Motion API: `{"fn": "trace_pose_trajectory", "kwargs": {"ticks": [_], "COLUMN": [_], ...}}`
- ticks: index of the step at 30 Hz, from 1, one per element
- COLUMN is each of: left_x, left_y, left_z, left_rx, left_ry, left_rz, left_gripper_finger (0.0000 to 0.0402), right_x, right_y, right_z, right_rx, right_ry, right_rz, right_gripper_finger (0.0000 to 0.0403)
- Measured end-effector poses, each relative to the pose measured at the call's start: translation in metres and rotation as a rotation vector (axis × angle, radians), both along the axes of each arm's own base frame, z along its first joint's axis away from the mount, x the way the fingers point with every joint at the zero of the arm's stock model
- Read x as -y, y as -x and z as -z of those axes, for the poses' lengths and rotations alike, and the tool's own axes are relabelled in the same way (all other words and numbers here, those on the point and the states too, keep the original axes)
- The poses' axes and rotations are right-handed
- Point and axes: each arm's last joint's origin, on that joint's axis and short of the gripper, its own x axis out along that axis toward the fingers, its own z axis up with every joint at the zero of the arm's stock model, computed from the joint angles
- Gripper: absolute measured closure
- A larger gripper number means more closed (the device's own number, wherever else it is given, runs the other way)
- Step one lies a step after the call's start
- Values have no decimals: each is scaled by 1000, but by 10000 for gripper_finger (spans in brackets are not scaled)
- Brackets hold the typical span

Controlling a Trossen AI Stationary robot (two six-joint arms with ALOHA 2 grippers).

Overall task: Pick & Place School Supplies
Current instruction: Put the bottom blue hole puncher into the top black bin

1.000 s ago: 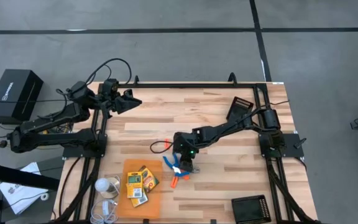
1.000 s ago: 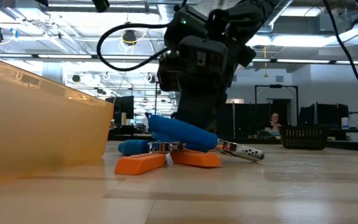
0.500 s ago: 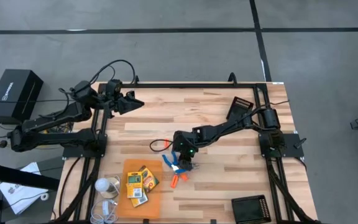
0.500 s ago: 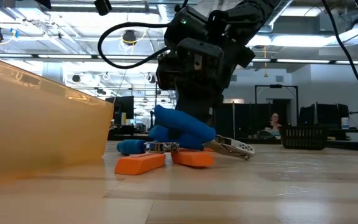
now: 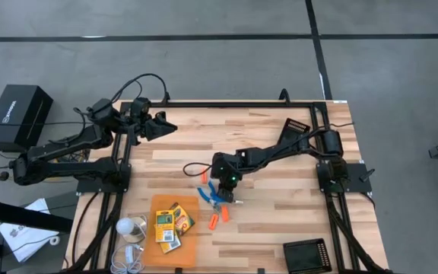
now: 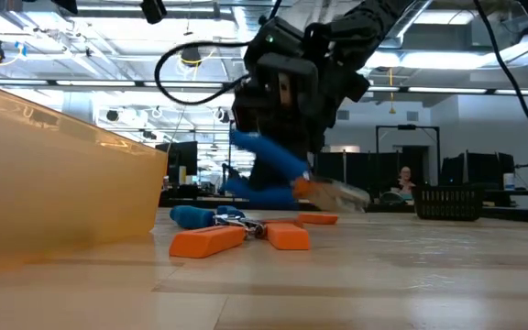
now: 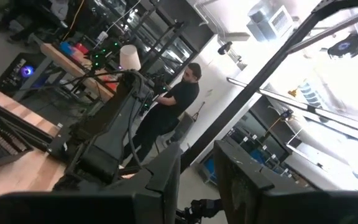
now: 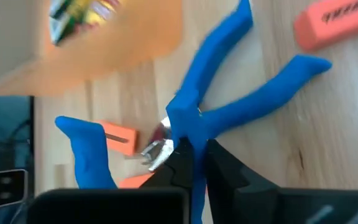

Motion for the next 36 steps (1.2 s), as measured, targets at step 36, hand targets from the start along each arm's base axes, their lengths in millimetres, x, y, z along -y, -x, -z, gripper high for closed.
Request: {"fn": "trace_pose_trajectory", "kwargs": {"ticks": [36], "left_x": [1], "left_y": [1], "left_z": [-4], "left_rx": [49], "left_ry": [-82], "left_rz": [-7], "left_gripper_finger": [310], "right_x": [185], "right_y": [146], "right_z": [-136], "right_rx": [-246], "right_ry": [368], "right_rz": [1001], "right_gripper_finger": [401]}}
